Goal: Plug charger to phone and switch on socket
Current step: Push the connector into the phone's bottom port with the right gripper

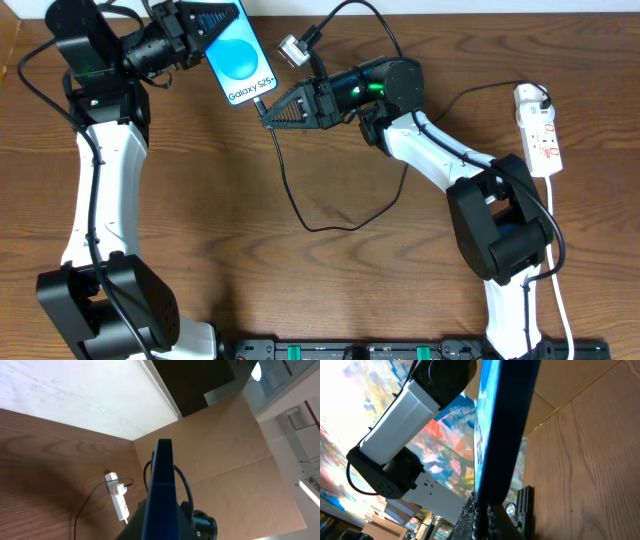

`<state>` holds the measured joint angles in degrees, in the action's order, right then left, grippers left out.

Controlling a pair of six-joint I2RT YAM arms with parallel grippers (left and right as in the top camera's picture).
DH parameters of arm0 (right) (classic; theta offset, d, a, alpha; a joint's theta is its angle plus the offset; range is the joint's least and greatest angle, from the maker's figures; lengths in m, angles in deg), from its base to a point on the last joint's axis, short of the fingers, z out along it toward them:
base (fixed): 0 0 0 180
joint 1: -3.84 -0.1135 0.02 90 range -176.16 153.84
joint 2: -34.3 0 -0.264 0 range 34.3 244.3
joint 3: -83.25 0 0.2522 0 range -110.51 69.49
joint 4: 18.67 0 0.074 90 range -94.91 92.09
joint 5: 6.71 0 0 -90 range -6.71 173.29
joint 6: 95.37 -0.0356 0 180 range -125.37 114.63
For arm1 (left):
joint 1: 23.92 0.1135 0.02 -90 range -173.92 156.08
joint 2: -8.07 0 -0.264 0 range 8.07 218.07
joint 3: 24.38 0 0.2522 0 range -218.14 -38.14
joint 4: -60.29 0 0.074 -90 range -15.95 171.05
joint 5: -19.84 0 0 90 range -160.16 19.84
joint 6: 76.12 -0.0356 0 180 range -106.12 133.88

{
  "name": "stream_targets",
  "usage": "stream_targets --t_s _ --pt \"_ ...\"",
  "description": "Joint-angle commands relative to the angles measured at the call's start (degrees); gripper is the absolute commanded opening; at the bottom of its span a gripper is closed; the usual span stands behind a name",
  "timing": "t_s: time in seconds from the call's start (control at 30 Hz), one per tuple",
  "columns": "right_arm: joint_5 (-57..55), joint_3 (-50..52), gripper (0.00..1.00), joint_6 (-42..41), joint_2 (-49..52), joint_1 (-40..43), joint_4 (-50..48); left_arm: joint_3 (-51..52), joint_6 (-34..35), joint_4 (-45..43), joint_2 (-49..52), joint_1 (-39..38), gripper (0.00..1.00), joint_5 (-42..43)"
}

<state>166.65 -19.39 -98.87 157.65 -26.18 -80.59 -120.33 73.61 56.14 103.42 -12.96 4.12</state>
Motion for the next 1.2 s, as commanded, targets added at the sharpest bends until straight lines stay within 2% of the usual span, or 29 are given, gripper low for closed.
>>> stream_targets --t_s 0.0,1.17 --pt "-2.03 -0.28 0.01 0.31 -1.55 0.31 -0.2 -0.42 -0.98 -0.35 -0.59 -0.15 0.07 1.57" --pt "-6.75 -0.28 0.01 0.33 -1.55 0.96 1.75 0.87 -2.73 -0.2 -0.52 -3.02 0.07 6.34"
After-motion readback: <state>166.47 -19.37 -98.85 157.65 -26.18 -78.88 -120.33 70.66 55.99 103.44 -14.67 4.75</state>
